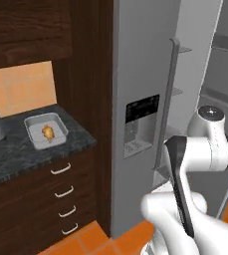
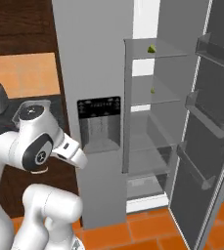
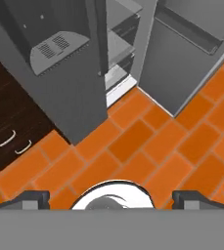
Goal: Place one lemon wedge and one chicken drumstick in each tupperware on the nearby counter, to pack two identical lunches.
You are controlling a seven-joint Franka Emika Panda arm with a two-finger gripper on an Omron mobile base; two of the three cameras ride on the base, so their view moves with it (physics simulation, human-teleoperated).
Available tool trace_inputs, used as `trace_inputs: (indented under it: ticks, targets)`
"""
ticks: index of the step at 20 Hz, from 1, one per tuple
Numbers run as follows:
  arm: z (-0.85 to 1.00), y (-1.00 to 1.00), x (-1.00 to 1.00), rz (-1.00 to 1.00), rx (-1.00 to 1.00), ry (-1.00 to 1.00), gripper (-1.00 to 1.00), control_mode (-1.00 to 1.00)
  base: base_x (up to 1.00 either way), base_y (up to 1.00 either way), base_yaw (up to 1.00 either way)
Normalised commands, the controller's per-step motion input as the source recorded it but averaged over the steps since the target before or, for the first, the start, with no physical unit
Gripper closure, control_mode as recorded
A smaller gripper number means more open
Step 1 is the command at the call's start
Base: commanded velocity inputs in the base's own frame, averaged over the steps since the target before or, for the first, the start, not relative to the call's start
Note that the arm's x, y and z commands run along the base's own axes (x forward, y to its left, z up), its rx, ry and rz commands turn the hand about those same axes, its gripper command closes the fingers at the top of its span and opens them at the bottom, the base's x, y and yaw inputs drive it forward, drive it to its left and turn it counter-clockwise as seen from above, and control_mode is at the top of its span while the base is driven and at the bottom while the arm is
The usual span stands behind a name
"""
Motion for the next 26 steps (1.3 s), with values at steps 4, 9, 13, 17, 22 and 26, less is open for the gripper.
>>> trace_inputs:
  ticks: [4, 9, 13, 17, 22, 26]
  targets:
    - [0.0, 0.0, 0.0, 0.0, 0.0, 0.0, -1.0, 1.0, 0.71, -0.71, 0.0]
    - [0.0, 0.0, 0.0, 0.0, 0.0, 0.0, -1.0, 1.0, 0.77, -0.25, 0.1]
    - [0.0, 0.0, 0.0, 0.0, 0.0, 0.0, -1.0, 1.0, 0.59, -0.5, 0.24]
    - [0.0, 0.0, 0.0, 0.0, 0.0, 0.0, -1.0, 1.0, 0.42, -0.46, 0.23]
    - [0.0, 0.0, 0.0, 0.0, 0.0, 0.0, -1.0, 1.0, 0.49, -0.38, 0.28]
    - [0.0, 0.0, 0.0, 0.0, 0.0, 0.0, -1.0, 1.0, 0.47, -0.36, 0.29]
